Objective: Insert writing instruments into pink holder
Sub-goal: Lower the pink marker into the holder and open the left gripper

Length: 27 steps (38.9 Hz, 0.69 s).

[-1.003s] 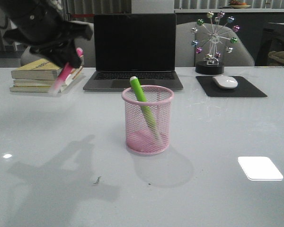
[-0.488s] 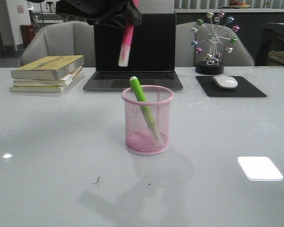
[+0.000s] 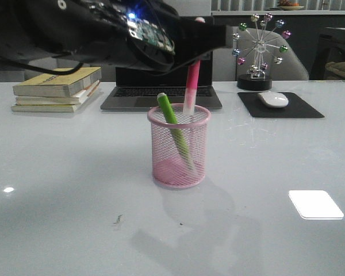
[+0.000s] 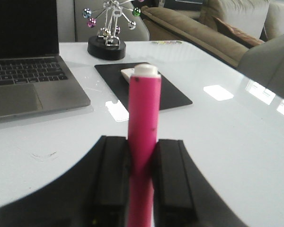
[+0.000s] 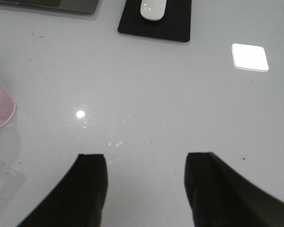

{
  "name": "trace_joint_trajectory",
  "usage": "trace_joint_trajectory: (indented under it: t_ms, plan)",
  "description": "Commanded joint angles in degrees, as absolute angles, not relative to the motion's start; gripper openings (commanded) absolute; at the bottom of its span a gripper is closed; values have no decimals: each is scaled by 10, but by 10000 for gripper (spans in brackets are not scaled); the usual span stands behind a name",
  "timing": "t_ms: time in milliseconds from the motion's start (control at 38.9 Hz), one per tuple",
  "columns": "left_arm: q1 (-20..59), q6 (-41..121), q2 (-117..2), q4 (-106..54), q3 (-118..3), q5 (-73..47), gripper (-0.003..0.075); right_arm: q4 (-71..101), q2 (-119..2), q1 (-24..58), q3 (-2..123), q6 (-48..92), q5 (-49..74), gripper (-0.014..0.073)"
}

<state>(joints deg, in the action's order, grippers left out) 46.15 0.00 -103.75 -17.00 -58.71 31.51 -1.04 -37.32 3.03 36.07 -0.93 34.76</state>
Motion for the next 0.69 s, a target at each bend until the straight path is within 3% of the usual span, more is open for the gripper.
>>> trace_joint_trajectory:
  t_ms: [0,103,180,360,411,540,668]
  plan:
    - [466,-6,-1024,-169,-601,395,92,-15,-371,26,377,-4,305,480]
    - [466,-6,-1029,-169,-601,401,105,-15,-371,26,377,-4,305,480]
    - [466,-6,-1029,-169,-601,403,160,-15,-371,26,377,-4,305,480]
    - [466,-7,-1029,-180,-601,421,450,-15,-371,26,377,-4,305,480]
    - [466,-7,-1029,-180,-601,421,501,-15,-371,26,377,-4,305,480]
    - [465,-7,-1014,-175,-601,399,503,-15,-371,26,377,-4,305,480]
    - [455,32,-972,-152,-601,363,458,-15,-371,26,377,-4,305,480]
